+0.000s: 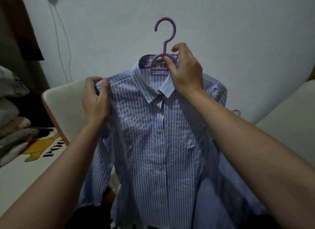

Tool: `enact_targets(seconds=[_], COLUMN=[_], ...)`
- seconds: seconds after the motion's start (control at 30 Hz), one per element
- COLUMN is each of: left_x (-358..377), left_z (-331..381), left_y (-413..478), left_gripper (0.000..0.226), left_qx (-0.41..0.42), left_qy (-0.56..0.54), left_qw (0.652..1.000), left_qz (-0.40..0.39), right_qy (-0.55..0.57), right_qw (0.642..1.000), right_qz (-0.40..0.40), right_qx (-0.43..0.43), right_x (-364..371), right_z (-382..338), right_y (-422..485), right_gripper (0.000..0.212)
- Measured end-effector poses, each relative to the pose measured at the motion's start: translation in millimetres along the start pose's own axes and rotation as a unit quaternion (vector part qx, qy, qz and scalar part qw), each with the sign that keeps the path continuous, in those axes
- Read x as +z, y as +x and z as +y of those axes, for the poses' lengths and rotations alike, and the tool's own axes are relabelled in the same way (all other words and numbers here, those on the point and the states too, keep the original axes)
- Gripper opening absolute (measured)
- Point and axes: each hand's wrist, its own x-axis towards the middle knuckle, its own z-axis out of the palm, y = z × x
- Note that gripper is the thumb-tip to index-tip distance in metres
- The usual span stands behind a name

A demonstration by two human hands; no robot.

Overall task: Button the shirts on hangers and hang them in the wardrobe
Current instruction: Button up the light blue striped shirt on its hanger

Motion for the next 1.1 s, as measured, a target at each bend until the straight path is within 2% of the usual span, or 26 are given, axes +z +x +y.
enact_targets(seconds=[0.07, 0.2, 0.37, 0.7, 0.9, 1.1], left_x=[6, 29, 74, 172, 193, 216], left_z=[6, 24, 60, 113, 126, 139], left_y=[-3, -7, -30, -113, -146, -175], left_gripper=[0.024, 0.039, 0.048, 0.051, 0.049, 0.048], left_qx=[-0.001, 0.008, 0.034, 0.073, 0.093, 0.053], left_qy=[-0.008, -0.031, -0.087, -0.185, -0.215, -0.244], left_qw=[1.0, 0.999, 0.989, 0.944, 0.902, 0.873], left_qz=[-0.008, -0.033, -0.116, -0.265, -0.362, -0.419], right_qy=[-0.029, -0.092, -0.17, -0.31, -0.365, -0.404], right_qw=[1.0, 0.996, 0.985, 0.947, 0.924, 0.898], right_qz=[-0.004, -0.003, -0.003, -0.029, -0.039, -0.049], right_qx=[-0.008, -0.015, 0.01, 0.074, 0.108, 0.166], right_x=[-19, -63, -127, -260, -297, -319], right_z=[2, 19, 52, 128, 159, 180], right_y=[3, 3, 0, -41, -63, -80], right_gripper=[0.037, 0.036, 0.036, 0.037, 0.042, 0.045])
